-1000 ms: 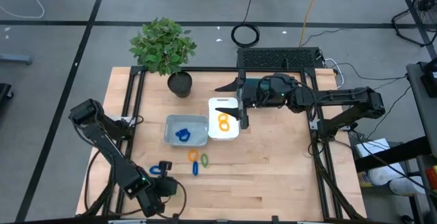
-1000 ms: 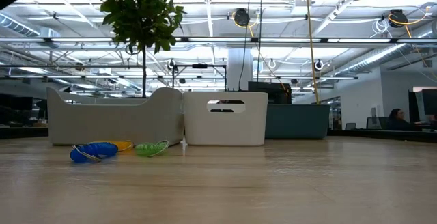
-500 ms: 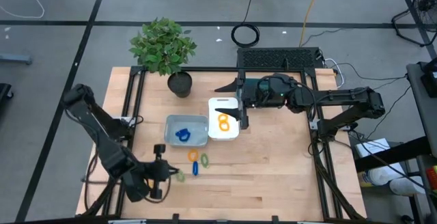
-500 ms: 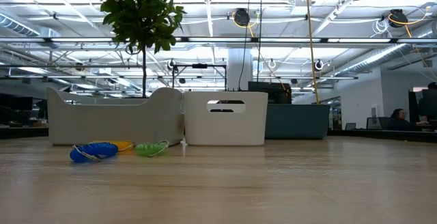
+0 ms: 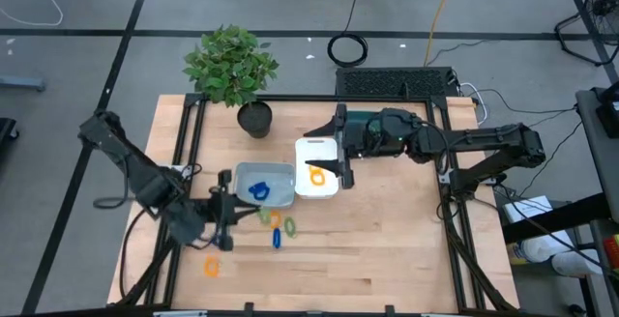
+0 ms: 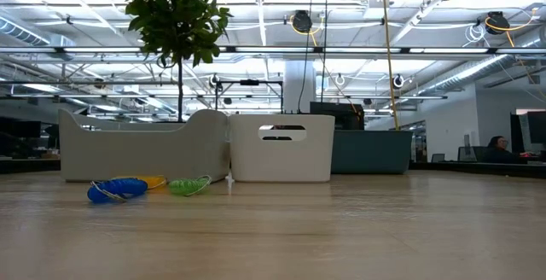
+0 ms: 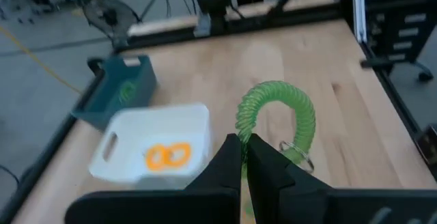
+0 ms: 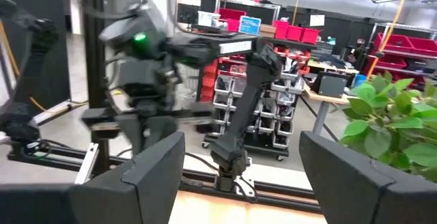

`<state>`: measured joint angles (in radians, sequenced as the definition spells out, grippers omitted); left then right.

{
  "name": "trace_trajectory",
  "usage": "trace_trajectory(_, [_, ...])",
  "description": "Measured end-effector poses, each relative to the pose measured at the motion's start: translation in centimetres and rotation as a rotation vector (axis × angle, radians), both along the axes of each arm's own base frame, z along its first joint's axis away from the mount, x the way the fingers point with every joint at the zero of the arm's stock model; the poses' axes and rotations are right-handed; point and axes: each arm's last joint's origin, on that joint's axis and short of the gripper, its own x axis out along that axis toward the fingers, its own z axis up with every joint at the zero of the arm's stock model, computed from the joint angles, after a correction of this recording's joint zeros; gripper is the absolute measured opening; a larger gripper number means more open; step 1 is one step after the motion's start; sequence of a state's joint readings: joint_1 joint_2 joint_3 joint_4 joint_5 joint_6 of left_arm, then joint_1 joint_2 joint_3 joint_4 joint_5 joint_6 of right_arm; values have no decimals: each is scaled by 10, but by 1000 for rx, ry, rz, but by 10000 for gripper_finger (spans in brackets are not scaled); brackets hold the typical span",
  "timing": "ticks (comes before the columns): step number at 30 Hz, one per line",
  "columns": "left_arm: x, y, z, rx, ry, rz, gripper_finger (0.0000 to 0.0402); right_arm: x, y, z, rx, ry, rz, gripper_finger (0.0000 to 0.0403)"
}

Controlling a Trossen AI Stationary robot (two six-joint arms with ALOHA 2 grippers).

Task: Sort spring keychains
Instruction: Put the green spring keychain into the blue bin

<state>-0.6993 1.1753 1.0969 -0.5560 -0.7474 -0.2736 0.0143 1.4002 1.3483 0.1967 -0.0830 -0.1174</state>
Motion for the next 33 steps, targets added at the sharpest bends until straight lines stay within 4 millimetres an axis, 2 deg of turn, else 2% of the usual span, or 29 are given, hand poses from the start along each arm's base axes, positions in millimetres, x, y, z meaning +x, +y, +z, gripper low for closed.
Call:
trace_trajectory(12, [20, 54, 40, 19, -223, -36, 6, -1, 15, 0, -23, -3, 47, 274])
trace_trajectory(22, [45, 88, 58, 66, -413, -18, 6, -1, 26, -1, 48, 15, 80, 274])
trace_trajectory(33, [75, 105, 49, 81, -460, 0, 5, 3, 26, -25, 46, 34, 78, 274])
